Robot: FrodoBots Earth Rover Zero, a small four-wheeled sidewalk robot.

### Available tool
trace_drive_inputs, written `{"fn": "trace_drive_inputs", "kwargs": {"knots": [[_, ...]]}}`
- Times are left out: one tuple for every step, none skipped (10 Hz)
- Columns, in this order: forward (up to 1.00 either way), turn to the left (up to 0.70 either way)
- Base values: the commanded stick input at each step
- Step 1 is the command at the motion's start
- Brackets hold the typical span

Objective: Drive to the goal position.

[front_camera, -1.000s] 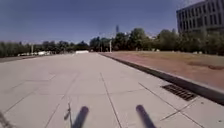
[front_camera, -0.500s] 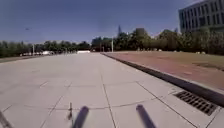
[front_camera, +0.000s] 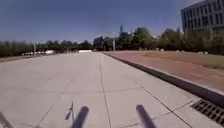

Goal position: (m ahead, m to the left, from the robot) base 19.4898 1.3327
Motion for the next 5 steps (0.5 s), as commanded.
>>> {"fn": "trace_drive_inputs", "kwargs": {"knots": [[0.7,0.0],[0.7,0.0],[0.7,0.0],[0.7,0.0],[0.7,0.0]]}}
